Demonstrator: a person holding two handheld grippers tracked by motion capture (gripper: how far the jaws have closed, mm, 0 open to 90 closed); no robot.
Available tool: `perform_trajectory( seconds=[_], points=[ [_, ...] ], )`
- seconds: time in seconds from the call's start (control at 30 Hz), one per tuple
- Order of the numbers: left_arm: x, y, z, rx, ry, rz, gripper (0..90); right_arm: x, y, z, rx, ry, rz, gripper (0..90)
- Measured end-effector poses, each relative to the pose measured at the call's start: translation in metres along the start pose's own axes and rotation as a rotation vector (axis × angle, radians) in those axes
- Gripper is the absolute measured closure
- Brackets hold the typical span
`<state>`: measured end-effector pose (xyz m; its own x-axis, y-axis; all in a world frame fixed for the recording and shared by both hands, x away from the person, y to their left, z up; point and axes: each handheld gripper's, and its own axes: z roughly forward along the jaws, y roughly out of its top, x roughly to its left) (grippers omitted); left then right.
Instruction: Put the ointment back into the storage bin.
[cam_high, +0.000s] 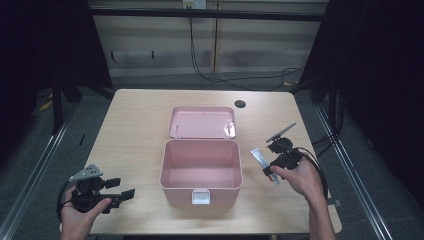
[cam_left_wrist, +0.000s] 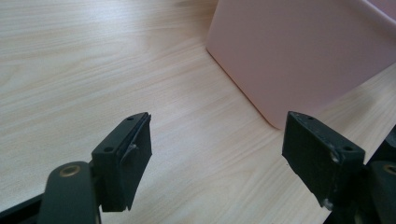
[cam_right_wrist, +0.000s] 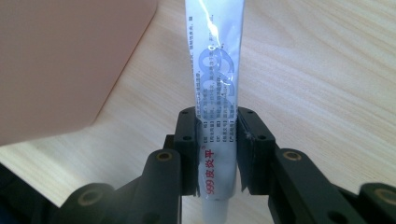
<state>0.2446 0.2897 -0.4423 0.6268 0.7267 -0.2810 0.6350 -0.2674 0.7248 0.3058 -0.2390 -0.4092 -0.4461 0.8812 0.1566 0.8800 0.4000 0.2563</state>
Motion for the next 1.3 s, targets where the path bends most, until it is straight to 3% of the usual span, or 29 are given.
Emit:
perform_trajectory(
  seconds=[0.13,0.2,0.6,0.9,1.13,1.3],
  points=[
    [0.001,0.0,0.0,0.002,0.005,0.001,23.9,0.005,0.001,-0.009,0.011,-0.007,-0.037,71.8],
    [0.001,0.0,0.0,0.003,0.007,-0.001,23.9,0.006,0.002,-0.017,0.004,-0.008,-0.087,71.8],
    [0.0,0.0,0.0,0.003,0.003,0.001,23.9,0.007,0.003,-0.05,0.032,-0.042,-0.17,71.7],
    [0.0,0.0,0.001,0.001,0.006,-0.003,23.9,0.008,0.003,-0.076,-0.004,0.026,-0.214,71.7],
    [0.0,0.0,0.001,0.003,0.003,-0.004,23.9,0.013,0.007,-0.083,-0.012,0.027,-0.249,71.7],
    [0.0,0.0,0.001,0.002,0.005,-0.003,23.9,0.02,0.013,-0.088,-0.02,0.053,-0.279,71.6]
  ],
)
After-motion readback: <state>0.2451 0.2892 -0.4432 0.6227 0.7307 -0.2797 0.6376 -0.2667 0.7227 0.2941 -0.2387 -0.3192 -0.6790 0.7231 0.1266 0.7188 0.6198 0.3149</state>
